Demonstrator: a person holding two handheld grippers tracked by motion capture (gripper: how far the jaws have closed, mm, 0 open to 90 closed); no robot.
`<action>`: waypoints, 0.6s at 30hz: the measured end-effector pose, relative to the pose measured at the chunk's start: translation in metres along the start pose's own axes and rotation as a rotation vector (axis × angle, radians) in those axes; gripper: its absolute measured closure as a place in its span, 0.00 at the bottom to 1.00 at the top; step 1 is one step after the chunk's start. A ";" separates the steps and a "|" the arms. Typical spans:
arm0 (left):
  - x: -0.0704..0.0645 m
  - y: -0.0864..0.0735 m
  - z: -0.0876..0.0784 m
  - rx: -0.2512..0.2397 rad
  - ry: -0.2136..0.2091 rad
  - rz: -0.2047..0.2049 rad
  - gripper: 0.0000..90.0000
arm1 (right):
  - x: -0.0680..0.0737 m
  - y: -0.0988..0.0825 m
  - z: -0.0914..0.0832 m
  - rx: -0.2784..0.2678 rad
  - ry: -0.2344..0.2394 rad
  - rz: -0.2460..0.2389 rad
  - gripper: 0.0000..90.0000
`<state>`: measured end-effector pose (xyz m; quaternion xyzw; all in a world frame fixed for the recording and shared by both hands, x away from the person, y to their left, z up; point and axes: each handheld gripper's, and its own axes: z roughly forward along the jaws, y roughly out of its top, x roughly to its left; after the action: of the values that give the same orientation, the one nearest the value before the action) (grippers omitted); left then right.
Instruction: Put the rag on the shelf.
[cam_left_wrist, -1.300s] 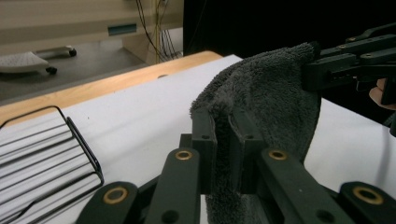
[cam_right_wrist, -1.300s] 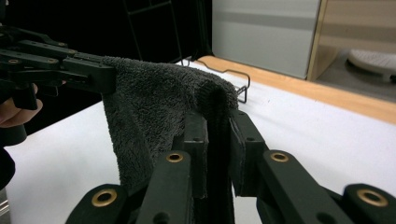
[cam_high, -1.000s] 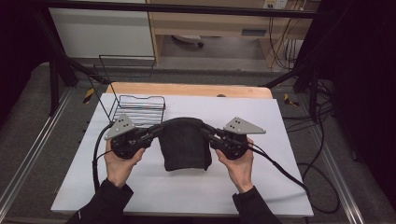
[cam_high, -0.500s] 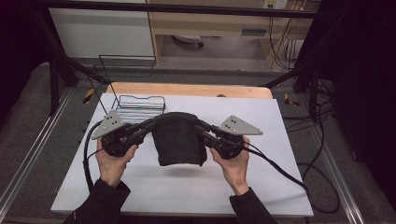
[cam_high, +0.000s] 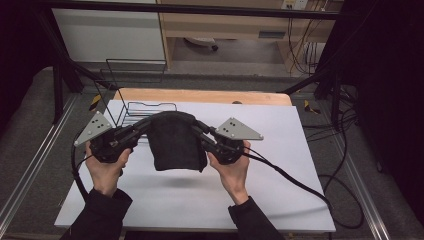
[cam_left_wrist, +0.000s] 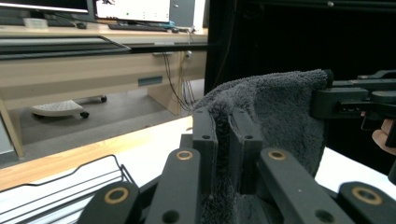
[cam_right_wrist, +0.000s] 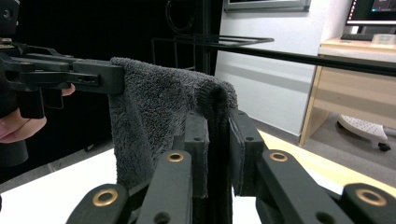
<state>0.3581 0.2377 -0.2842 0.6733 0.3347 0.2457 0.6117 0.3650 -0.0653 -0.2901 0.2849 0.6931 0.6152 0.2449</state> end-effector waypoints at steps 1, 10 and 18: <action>0.002 0.001 -0.001 -0.002 0.004 0.001 0.91 | 0.002 0.001 0.003 -0.003 0.000 -0.002 0.89; 0.018 0.007 -0.012 -0.047 0.039 -0.006 0.91 | 0.011 0.012 0.023 -0.030 -0.003 -0.025 0.89; 0.029 0.016 -0.020 -0.097 0.062 -0.023 0.91 | 0.017 0.026 0.038 -0.068 -0.012 -0.059 0.89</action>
<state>0.3651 0.2726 -0.2680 0.6313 0.3487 0.2753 0.6356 0.3814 -0.0243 -0.2684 0.2596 0.6785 0.6292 0.2763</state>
